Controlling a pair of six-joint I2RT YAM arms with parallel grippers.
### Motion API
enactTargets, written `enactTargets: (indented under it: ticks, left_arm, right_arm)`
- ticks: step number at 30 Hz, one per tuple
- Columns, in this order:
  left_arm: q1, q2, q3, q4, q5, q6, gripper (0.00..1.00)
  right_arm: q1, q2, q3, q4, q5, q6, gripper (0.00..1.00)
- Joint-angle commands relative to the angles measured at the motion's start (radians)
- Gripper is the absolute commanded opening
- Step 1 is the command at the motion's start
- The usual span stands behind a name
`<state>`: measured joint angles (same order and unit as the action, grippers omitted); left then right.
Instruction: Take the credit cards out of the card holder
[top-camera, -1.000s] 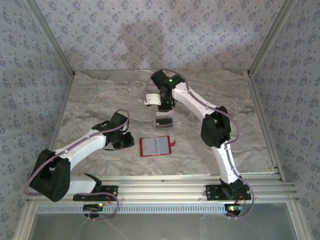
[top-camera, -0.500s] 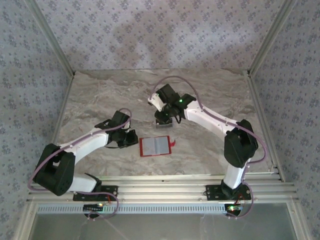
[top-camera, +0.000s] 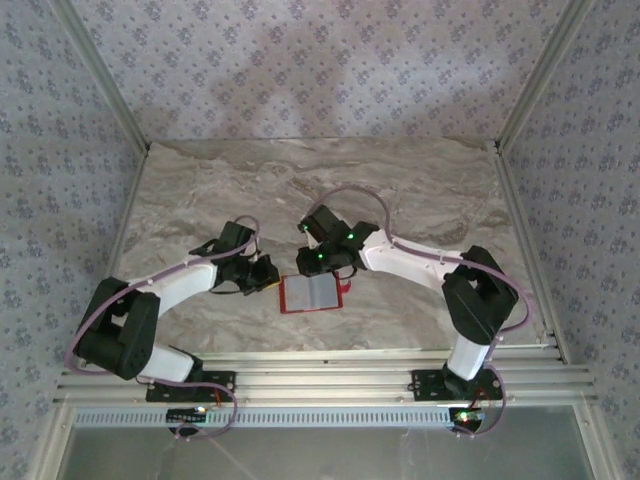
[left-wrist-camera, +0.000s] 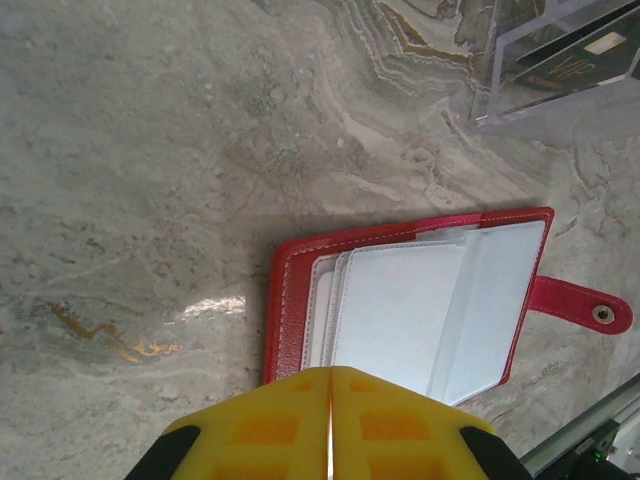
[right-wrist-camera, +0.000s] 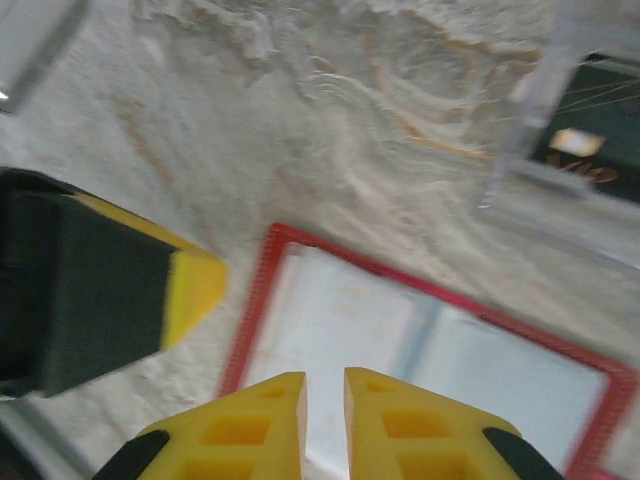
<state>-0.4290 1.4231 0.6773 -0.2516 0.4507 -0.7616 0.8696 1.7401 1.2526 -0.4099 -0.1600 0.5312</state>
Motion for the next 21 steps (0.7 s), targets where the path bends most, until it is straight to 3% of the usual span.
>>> enactTargets:
  ticks: [1,21]
  left_arm:
    - [0.018,-0.017,-0.017,0.025,0.034,-0.007,0.10]
    - [0.041,-0.060,-0.078,0.026,0.068,0.002,0.11]
  right_arm:
    - [0.026,0.064,-0.007,0.062,-0.064,0.138,0.19]
    - [0.078,0.233,0.027,0.040,-0.067,0.187,0.25]
